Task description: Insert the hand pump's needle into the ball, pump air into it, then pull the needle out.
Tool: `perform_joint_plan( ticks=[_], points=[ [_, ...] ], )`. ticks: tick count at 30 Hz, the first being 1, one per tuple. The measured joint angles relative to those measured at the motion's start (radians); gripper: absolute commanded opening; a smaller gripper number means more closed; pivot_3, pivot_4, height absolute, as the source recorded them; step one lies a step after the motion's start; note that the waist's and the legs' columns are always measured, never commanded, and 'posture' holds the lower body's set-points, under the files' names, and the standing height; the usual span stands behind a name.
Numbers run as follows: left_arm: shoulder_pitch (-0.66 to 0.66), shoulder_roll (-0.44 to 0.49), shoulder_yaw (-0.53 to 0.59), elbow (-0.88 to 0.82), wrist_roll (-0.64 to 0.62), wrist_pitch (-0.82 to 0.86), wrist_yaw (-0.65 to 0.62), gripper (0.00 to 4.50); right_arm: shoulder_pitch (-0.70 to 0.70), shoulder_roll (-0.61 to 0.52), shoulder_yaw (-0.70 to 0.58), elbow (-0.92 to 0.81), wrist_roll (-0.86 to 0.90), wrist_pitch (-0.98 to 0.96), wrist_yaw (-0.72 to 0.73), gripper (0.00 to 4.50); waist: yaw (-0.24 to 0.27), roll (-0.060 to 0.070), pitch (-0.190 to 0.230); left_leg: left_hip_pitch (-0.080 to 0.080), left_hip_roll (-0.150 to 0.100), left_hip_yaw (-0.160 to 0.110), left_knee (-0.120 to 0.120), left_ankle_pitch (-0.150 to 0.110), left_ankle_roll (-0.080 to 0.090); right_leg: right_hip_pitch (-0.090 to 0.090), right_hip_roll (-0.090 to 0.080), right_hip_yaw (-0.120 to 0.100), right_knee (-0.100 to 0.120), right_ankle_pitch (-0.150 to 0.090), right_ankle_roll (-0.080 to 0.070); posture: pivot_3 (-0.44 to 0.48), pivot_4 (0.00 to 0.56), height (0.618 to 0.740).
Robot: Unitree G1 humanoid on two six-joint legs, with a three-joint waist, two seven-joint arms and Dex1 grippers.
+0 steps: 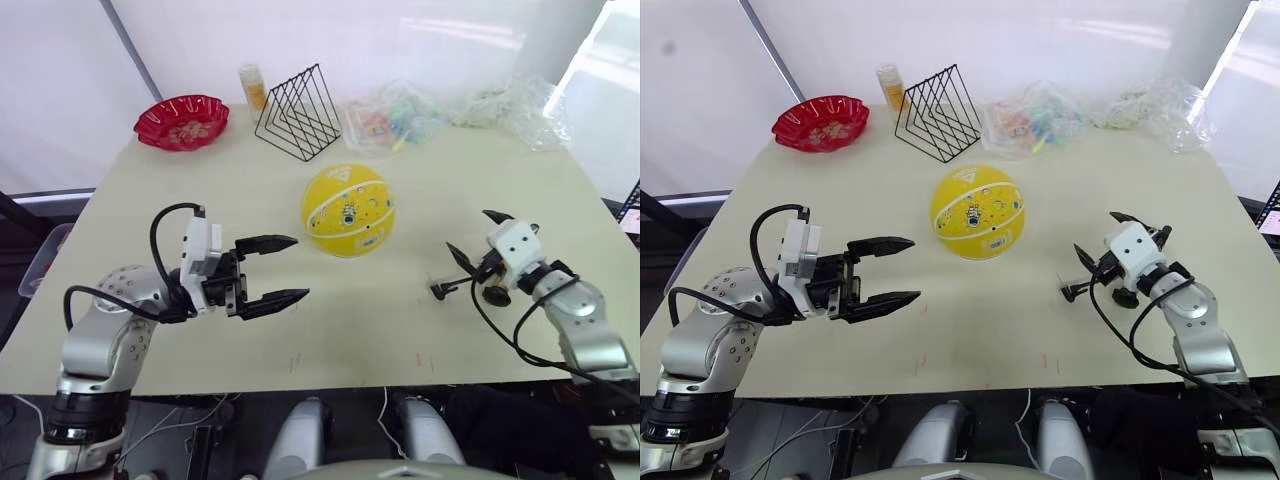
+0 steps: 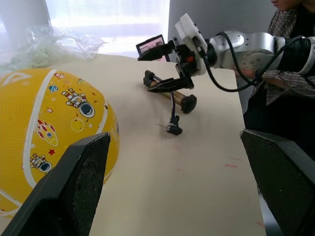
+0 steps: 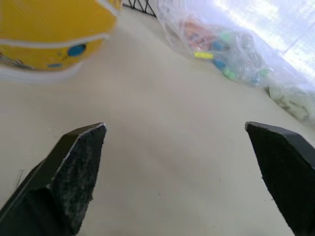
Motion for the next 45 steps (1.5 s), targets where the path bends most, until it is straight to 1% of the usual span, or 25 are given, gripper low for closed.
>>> perform_joint_plan(
  ticks=[4,10,15,20,23,26,29,32,35,38,45],
  points=[
    [-0.005,-0.001,-0.005,0.004,0.0,-0.009,-0.001,4.5,0.055,0.0,-0.049,-0.093,0.061,0.075,0.011,4.48,0.0,0.0,0.0,0.0,0.0,0.001,0.0,0.0,0.0,0.0,0.0,0.001,0.0,0.0,0.0,0.0,0.15,0.737],
    [0.025,0.0,-0.002,0.021,0.001,-0.025,0.002,4.5,0.176,0.025,-0.138,-0.144,0.11,0.116,-0.014,4.48,0.001,0.0,0.0,0.0,0.0,0.001,0.0,0.0,0.0,0.0,0.0,0.001,0.0,0.0,0.0,0.0,0.15,0.737],
    [0.094,-0.002,0.022,0.041,0.024,-0.068,0.026,4.5,0.289,0.047,-0.202,-0.17,0.192,0.107,0.017,4.48,-0.001,0.0,0.0,0.002,0.001,0.003,0.0,0.0,0.0,0.0,0.0,0.003,0.001,0.0,0.0,0.0,0.15,0.737],
    [0.167,-0.025,0.048,0.094,0.062,-0.133,0.06,4.5,0.361,0.047,-0.224,-0.165,0.234,0.069,0.077,4.48,-0.001,0.0,0.0,0.004,0.004,0.006,0.001,0.0,0.0,0.001,0.001,0.006,0.002,0.0,0.0,0.0,0.15,0.737],
    [0.225,-0.027,0.065,0.123,0.094,-0.189,0.068,4.5,0.389,0.048,-0.259,-0.133,0.253,0.039,0.105,4.48,-0.001,0.0,0.0,0.006,0.005,0.008,0.001,0.0,0.0,0.001,0.001,0.008,0.003,0.0,0.0,0.0,0.15,0.737],
    [0.277,-0.042,0.082,0.16,0.134,-0.228,0.119,4.5,0.419,0.048,-0.296,-0.069,0.29,-0.032,0.185,4.48,0.0,0.0,0.0,0.008,0.006,0.009,0.001,0.0,0.0,0.002,0.002,0.008,0.004,0.0,0.0,0.0,0.15,0.737],
    [0.325,-0.047,0.097,0.182,0.175,-0.261,0.163,4.5,0.438,0.043,-0.298,-0.01,0.299,-0.072,0.245,4.48,0.0,0.0,0.0,0.009,0.006,0.01,0.0,0.0,0.0,0.002,0.002,0.01,0.005,0.0,-0.001,0.0,0.15,0.737],
    [0.369,-0.064,0.112,0.185,0.185,-0.274,0.201,4.5,0.447,0.03,-0.307,0.047,0.322,-0.107,0.315,4.48,0.0,0.0,0.0,0.011,0.007,0.014,0.001,0.0,0.001,0.002,0.002,0.012,0.005,-0.001,-0.002,0.0,0.15,0.737],
    [0.42,-0.078,0.146,0.185,0.186,-0.288,0.241,4.5,0.447,0.001,-0.346,0.129,0.344,-0.151,0.382,4.48,0.0,-0.001,0.0,0.012,0.009,0.017,0.001,0.0,0.001,0.002,0.002,0.015,0.006,-0.002,-0.003,0.0,0.15,0.737],
    [0.455,-0.08,0.171,0.196,0.207,-0.33,0.264,4.5,0.439,-0.021,-0.362,0.195,0.355,-0.178,0.435,4.48,0.0,-0.001,-0.001,0.013,0.01,0.019,0.001,0.0,0.001,0.002,0.003,0.016,0.006,-0.001,-0.004,0.0,0.15,0.737],
    [0.464,-0.083,0.178,0.223,0.229,-0.357,0.296,4.5,0.417,-0.051,-0.367,0.274,0.362,-0.191,0.509,4.48,0.0,-0.001,-0.001,0.014,0.012,0.021,0.001,0.0,0.001,0.002,0.004,0.016,0.006,-0.001,-0.006,0.0,0.15,0.737]
  ],
)
